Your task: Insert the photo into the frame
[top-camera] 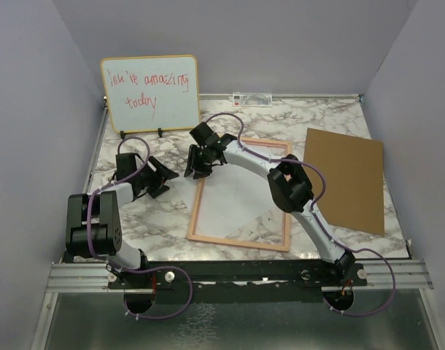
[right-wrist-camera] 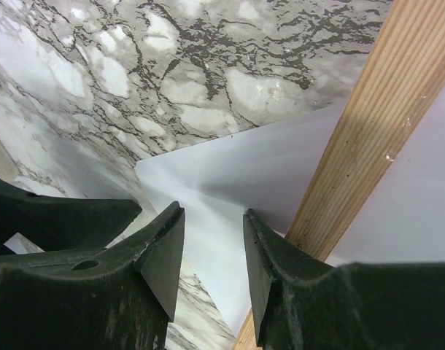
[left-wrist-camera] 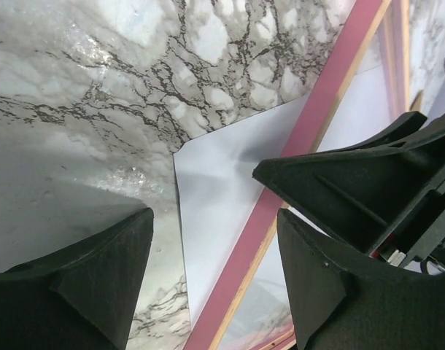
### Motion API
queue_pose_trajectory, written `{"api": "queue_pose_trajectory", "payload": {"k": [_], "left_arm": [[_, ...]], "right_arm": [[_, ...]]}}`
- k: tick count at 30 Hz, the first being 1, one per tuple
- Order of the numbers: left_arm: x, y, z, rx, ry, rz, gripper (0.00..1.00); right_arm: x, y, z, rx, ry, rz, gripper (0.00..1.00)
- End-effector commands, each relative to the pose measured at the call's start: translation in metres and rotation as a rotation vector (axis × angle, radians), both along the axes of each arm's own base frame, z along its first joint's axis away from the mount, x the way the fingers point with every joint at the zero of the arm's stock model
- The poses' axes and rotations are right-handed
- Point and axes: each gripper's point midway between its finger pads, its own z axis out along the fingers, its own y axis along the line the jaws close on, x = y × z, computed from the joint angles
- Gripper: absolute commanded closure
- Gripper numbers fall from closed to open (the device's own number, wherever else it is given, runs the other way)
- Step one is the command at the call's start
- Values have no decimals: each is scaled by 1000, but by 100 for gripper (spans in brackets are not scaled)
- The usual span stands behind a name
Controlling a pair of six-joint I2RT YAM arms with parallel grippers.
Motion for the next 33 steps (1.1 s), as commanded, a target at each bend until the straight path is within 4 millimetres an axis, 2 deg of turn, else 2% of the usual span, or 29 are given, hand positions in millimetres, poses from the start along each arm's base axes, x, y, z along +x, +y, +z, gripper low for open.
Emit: {"api": "queue_pose_trajectory", "payload": {"k": [1,6,14,18,24,28,33], "left_arm": [[-51,-1,-61,-4,232,45,27],[-43,3,-62,12,197,95,27],[-45,-13,-69,-73,213,87,28],[-40,-22,-59,-139,179,68,28],[-31,-34,-33,-209,105,-4,29],[-39,-44,-29,-250,111,-52,29],[-59,-51,-41,-266,172,-66,29]], "right_arm": [[-40,-26,-71,-155,157,26,57],[-42,-27,-73,-153,163,28,57],[-42,-24,-74,-139,170,37,57],[-43,-24,-76,-132,183,43,57],[-42,-23,-75,-113,189,43,57],[-42,-21,-74,-104,194,39,57],[-42,-22,-75,-103,200,29,57]]}}
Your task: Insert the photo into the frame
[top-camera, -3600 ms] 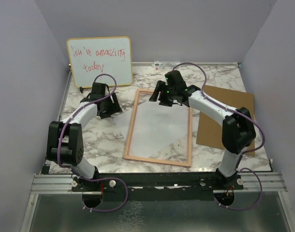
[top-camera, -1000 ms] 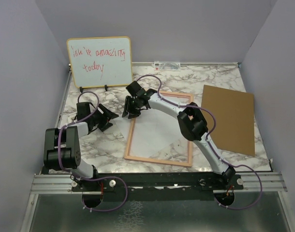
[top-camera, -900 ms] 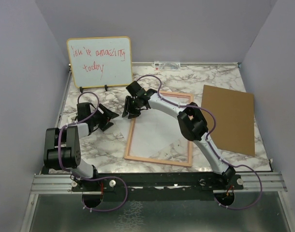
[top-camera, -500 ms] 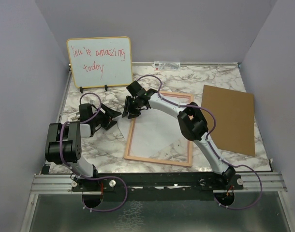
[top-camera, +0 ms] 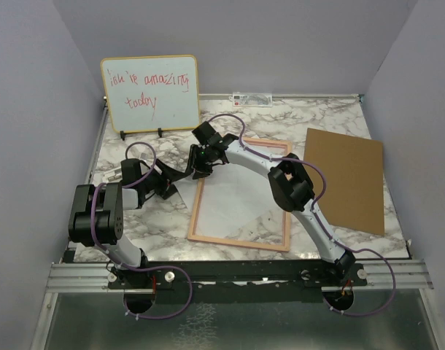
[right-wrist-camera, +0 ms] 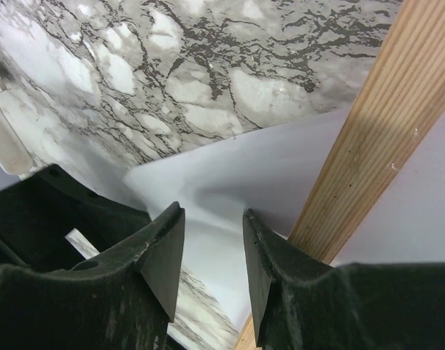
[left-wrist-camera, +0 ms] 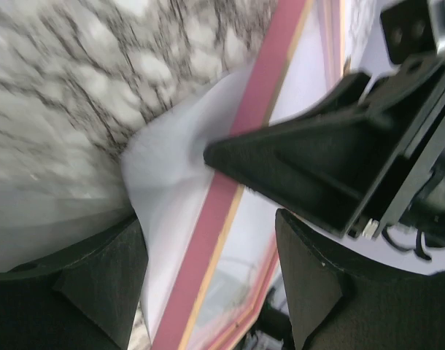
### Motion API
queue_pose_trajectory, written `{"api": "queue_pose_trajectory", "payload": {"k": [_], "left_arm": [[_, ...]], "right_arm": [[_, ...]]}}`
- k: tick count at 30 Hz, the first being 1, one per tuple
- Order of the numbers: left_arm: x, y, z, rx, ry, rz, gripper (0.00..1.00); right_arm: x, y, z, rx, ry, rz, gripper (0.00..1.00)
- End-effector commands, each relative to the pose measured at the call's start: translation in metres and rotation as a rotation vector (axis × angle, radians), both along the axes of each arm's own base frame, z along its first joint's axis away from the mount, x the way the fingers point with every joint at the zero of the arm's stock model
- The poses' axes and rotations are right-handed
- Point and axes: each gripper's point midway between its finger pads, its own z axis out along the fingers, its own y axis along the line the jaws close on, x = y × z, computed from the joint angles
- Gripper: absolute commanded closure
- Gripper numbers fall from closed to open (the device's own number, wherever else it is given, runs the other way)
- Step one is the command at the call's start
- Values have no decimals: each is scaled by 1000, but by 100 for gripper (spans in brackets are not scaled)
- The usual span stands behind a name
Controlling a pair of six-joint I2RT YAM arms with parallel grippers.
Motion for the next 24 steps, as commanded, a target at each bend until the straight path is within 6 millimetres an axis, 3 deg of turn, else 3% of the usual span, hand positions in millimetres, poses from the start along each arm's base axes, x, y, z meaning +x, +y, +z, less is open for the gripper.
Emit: {"api": "queue_pose_trajectory", "payload": {"k": [1,5,9,16,19,24], "left_arm": [[-66,-17,-50,-23,265,-72,29],[-71,-16,-52,-19,277,-58,29],[-61,-11,-49,14,243,-31,31],[-25,-4,-39,40,160,37,54],[-24,-4,-43,53,161,38,60],[-25,-5,-48,58,175,42,78]], "right_arm": [[-40,-24,-77,-160,161,19,57],[-40,-25,-77,-159,162,14,57],[-40,-24,-76,-153,162,14,57],[-36,-14,-62,-83,124,33,59],[-32,-7,-50,-37,96,39,60],[-26,0,-30,7,49,49,61]]}}
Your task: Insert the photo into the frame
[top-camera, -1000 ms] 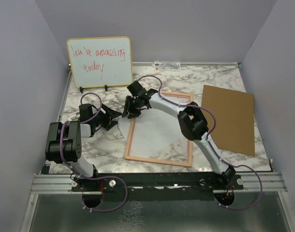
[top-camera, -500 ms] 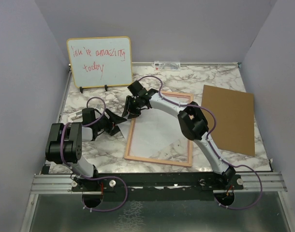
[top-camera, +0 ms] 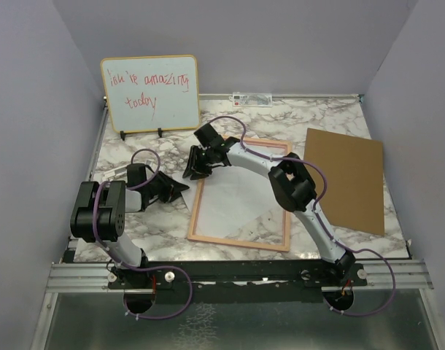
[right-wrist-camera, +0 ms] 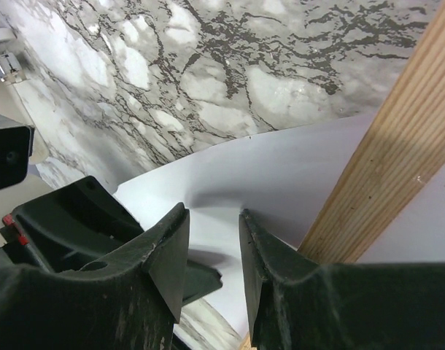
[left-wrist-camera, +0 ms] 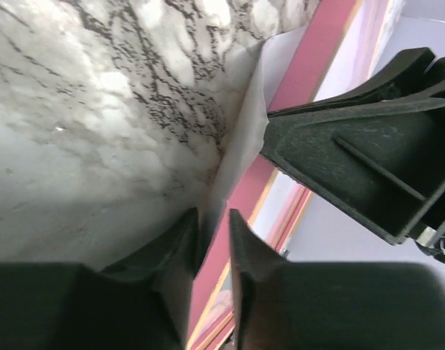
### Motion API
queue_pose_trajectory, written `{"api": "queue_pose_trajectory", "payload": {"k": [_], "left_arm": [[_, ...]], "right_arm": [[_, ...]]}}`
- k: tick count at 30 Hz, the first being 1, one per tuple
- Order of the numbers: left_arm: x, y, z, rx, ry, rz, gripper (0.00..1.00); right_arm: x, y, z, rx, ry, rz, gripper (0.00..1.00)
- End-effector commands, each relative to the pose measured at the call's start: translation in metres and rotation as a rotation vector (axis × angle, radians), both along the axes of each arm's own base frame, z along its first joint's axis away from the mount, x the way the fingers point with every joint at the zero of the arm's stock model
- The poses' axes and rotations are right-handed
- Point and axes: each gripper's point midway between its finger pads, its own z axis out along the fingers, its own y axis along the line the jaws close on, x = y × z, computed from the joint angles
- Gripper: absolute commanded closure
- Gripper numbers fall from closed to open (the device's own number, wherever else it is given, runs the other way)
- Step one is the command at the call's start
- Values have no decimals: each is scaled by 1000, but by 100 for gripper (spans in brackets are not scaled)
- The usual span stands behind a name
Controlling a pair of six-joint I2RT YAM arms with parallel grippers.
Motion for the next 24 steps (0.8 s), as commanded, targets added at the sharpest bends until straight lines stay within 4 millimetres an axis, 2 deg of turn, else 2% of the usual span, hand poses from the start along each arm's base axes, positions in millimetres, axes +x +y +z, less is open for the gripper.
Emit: {"api": "queue_pose_trajectory", "payload": {"k": [1,3,4,9,12,16,24], "left_arm": [[-2,11,-28,93,69,55,84],[1,10,-23,91,53,52,100],[3,10,-19,86,42,51,100],[17,6,14,59,-30,32,100],[25,11,31,123,-51,11,100],[30,23,53,239,-60,-4,100],[44,27,110,313,-187,-54,100]], "right_arm": [[-23,-5,-26,-59,40,40,61],[-19,-5,-14,-52,7,36,61],[-16,-5,-7,-47,-15,35,61],[5,-11,55,-10,-174,-5,47],[11,-19,79,-7,-231,-31,45],[14,-29,93,-19,-289,-48,45],[22,-53,109,-49,-361,-123,45]]}}
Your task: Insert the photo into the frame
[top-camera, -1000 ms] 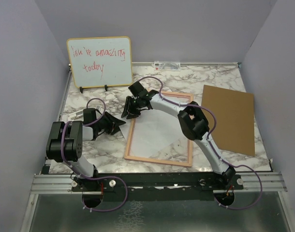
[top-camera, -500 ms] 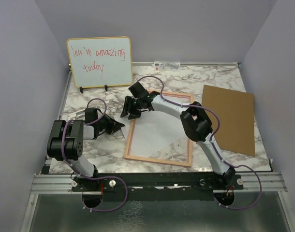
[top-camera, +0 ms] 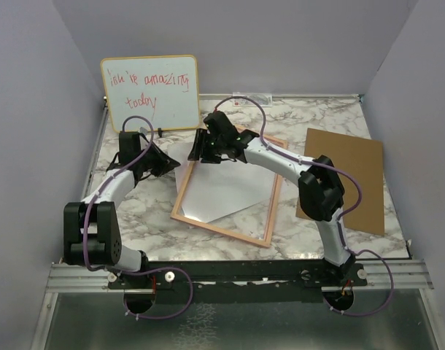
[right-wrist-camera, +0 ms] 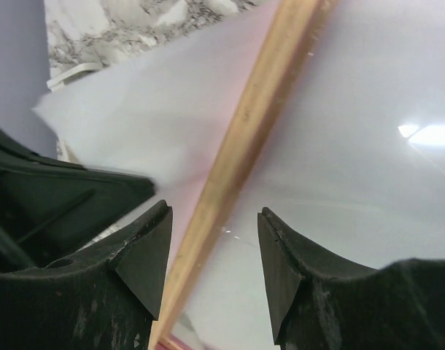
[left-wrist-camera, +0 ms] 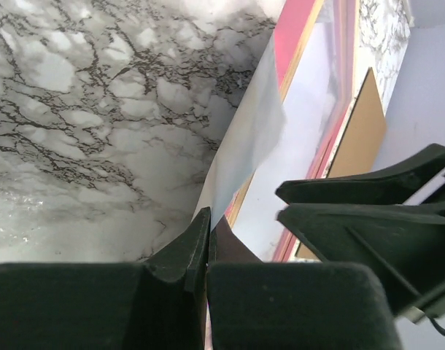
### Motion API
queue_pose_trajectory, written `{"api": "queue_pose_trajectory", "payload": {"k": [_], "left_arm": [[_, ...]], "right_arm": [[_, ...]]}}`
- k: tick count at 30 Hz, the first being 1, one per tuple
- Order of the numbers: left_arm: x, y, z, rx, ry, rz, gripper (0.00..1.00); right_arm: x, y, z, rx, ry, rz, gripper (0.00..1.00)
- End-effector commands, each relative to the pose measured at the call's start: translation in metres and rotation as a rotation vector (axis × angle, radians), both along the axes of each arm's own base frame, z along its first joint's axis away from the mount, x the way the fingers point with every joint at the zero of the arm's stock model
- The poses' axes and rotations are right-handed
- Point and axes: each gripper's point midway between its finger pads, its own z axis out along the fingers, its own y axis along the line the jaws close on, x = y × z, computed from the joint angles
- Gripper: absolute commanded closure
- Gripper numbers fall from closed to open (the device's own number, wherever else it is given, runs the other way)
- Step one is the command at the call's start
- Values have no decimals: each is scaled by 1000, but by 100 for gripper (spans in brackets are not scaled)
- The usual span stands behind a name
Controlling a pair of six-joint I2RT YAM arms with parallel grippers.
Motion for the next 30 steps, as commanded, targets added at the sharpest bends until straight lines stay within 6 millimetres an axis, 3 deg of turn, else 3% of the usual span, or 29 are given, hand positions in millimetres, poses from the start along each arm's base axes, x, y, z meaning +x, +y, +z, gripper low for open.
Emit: {"api": "queue_pose_trajectory", "payload": {"k": [1,7,16,19,25,30], "left_arm": [[-2,8,29,100,-68,-42,100],[0,12,56,182,-203,-79,100],[-2,5,72,205,-281,-145,100],[-7,-5,69,205,-282,-179,100],[-7,-3,66,219,-275,-164,100],[-6,1,65,233,-270,-139,100]], "right_arm": [[11,-22,7,-41,-74,-71,45],[16,-33,21,-27,-119,-96,45],[15,-10,28,21,-125,16,34],[23,-8,24,-23,-134,28,33],[43,-14,3,-192,-166,6,33],[46,-16,-14,-303,-216,15,33]]}}
